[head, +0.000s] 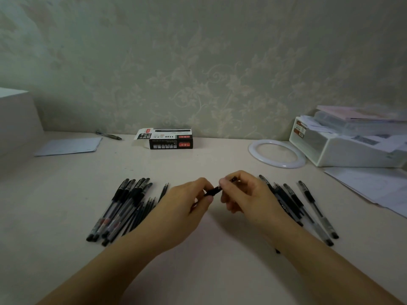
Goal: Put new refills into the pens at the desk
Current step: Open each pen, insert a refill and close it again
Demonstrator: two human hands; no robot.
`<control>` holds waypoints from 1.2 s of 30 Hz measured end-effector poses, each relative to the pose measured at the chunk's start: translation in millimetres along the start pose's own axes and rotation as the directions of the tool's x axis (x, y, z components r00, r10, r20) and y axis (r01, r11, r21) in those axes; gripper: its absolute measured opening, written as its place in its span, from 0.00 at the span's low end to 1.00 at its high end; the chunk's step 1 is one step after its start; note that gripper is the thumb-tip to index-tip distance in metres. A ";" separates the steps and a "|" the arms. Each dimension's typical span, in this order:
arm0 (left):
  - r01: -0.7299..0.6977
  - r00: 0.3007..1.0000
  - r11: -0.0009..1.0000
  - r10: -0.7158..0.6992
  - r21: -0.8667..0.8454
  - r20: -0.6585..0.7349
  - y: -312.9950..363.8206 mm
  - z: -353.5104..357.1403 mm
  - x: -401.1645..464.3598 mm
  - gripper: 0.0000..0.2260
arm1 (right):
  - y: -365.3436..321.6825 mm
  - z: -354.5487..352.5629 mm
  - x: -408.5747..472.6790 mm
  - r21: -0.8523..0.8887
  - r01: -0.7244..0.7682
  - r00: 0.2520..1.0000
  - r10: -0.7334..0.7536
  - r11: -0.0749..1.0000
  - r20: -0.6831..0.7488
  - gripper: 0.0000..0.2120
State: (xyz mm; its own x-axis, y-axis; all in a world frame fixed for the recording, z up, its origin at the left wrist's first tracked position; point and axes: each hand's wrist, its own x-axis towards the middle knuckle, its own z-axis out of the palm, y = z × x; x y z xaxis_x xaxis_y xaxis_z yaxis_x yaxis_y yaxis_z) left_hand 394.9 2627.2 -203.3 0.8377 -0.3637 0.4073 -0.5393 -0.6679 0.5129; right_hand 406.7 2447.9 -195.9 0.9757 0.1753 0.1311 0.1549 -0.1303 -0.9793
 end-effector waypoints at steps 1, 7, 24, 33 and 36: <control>-0.003 1.000 1.000 0.003 0.011 -0.009 0.0 0.5 -0.1 0.04 | 0.0 -1.1 0.4 0.010 0.001 1.000 -0.001 1.000 -0.001 0.07; -0.013 1.000 0.999 0.012 0.043 0.007 1.1 -0.4 -0.3 0.10 | -0.7 0.1 -1.5 0.045 0.026 0.997 -0.029 0.999 0.065 0.05; 0.094 0.990 0.984 -0.076 0.154 -0.118 16.7 -7.1 0.3 0.22 | -11.3 7.2 -9.1 0.044 0.169 0.985 -0.166 0.985 -0.052 0.13; 0.223 0.945 0.960 -0.171 0.168 -0.280 5.8 -14.2 4.7 0.27 | -21.3 -6.1 -9.3 -0.008 0.322 0.903 -0.309 0.947 -0.299 0.08; 0.235 0.945 0.959 -0.188 0.156 -0.266 6.6 -9.8 4.0 0.21 | -8.7 -6.3 -5.4 -0.251 0.254 0.915 -0.316 0.934 -0.252 0.03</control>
State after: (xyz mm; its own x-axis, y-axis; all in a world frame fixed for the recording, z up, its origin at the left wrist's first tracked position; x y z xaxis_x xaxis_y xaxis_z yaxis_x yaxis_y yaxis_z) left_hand 393.8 2627.8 -190.9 0.8707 -0.0454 0.4897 -0.3073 -0.8276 0.4698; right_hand 401.1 2441.9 -187.0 0.8824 -0.0443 0.4683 0.4312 -0.3218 -0.8429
